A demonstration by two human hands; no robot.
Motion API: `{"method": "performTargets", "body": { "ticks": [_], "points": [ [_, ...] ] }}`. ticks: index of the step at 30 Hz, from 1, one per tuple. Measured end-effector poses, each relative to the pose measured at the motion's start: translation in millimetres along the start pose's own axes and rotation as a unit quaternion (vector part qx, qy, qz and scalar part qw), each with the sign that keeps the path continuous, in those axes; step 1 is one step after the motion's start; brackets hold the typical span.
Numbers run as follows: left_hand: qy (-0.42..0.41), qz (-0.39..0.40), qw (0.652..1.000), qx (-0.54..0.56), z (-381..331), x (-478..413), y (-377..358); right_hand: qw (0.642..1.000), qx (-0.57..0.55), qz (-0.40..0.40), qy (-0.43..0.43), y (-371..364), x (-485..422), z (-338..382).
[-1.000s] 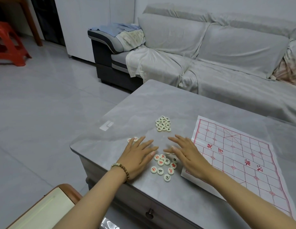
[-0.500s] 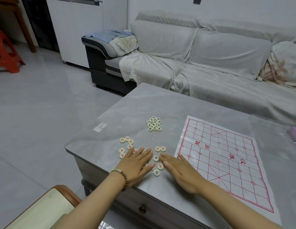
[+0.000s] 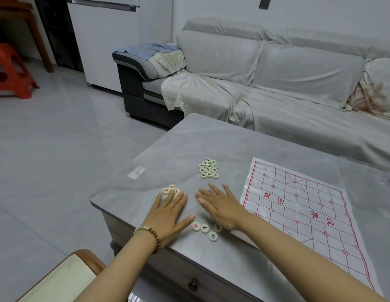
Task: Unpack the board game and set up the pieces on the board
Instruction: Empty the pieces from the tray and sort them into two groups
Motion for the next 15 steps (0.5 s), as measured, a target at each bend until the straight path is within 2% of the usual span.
{"method": "performTargets", "body": {
  "ticks": [5,7,12,15],
  "points": [
    [-0.008,-0.010,1.000,0.010,6.2,-2.3,-2.9,0.997,0.004,-0.017,-0.075,12.5,-37.1,-48.8],
    [-0.006,-0.009,1.000,0.006,8.0,-4.6,-5.7,0.996,-0.004,-0.046,-0.082,15.9,-38.8,-53.2],
    [-0.002,-0.004,1.000,0.000,3.3,-5.3,-3.5,0.983,-0.073,-0.170,0.005,21.1,2.1,-18.1],
    [0.007,-0.012,1.000,-0.007,4.3,-7.7,-5.2,0.982,-0.081,-0.159,0.058,10.7,40.4,7.1]
  ]
}}
Point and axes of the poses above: each hand's wrist, its own x-axis away from the middle knuckle, its own y-axis out of the back of the hand, z = x × y, the point moved 10 cm from there along -x, towards the middle knuckle, and after that the axes turned 15 degrees about y, right-handed, at the moved point
